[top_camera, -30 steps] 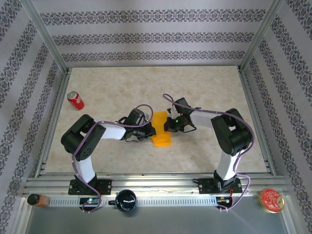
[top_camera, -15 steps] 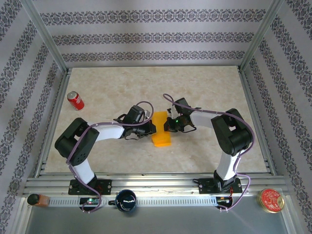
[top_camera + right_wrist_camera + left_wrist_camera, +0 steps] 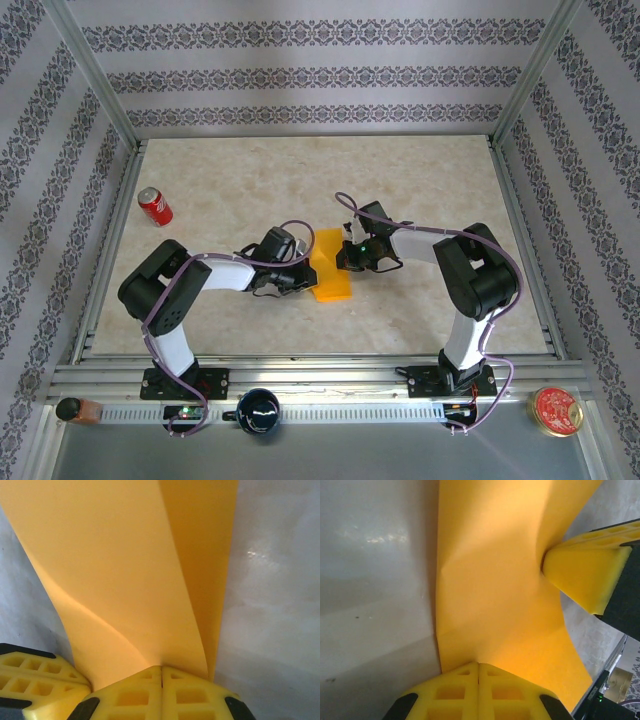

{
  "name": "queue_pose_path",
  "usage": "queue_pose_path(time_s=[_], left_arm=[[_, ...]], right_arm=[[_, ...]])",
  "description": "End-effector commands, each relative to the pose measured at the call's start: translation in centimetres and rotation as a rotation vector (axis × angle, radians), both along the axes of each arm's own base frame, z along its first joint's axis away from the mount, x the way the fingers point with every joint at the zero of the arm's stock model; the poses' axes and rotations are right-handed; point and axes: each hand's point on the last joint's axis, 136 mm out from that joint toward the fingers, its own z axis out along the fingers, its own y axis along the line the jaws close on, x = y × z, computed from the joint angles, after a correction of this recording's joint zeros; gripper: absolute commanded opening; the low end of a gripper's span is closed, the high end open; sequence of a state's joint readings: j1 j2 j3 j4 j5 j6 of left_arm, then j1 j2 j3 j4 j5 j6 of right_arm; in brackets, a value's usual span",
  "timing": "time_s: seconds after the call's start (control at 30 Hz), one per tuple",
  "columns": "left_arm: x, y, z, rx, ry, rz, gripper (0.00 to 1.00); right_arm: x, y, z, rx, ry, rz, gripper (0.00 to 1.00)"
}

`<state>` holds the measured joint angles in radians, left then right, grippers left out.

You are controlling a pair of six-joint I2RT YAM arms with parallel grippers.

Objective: Fold a paper plane with a square sheet of paper (pick it up from the middle)
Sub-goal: First fold the square sheet of paper in half at the center of the table.

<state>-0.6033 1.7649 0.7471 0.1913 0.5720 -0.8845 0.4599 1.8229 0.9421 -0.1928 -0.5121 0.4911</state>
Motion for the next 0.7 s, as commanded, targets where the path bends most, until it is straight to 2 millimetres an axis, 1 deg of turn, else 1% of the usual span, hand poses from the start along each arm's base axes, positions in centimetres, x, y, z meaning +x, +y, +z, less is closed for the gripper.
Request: queue_pose_path(time_s=[0.0, 0.17, 0.23, 0.3, 0.37, 0.53, 0.6, 0.67], left_arm=[[-2.0, 1.6, -1.4, 0.123, 0.034, -0.055, 0.05], [-0.8, -0.5, 2.6, 0.04, -0.024, -0.086, 0.05], [-0.3, -0.9, 3.8, 0.007, -0.043, -0.067, 0.05], [-0.2, -1.3, 4.5, -0.027, -0.05, -0.061, 0.05], [-0.4, -1.8, 4.3, -0.05, -0.046, -0.075, 0.05], [-1.6, -2.8, 2.5, -0.082, 0.008, -0.113, 0.05], [-2.1, -2.2, 1.5, -0.044, 0.028, -0.112, 0.05], [-2.8, -1.0, 0.2, 0.024, 0.037, -0.109, 0.05]], right_arm=[[-3.0, -3.8, -3.8, -0.176, 0.132, -0.05, 0.0], [-2.9, -3.6, -3.7, -0.17, 0.13, -0.051, 0.0], [-2.9, -3.7, -3.6, -0.17, 0.131, -0.052, 0.0], [-3.0, -3.7, -3.6, -0.17, 0.129, -0.052, 0.0], [-2.9, -3.7, -3.6, -0.169, 0.131, -0.052, 0.0], [-3.1, -3.5, -3.7, -0.167, 0.138, -0.054, 0.0], [-3.1, -3.5, -3.6, -0.166, 0.139, -0.054, 0.0], [-3.0, -3.6, -3.4, -0.165, 0.133, -0.056, 0.0]])
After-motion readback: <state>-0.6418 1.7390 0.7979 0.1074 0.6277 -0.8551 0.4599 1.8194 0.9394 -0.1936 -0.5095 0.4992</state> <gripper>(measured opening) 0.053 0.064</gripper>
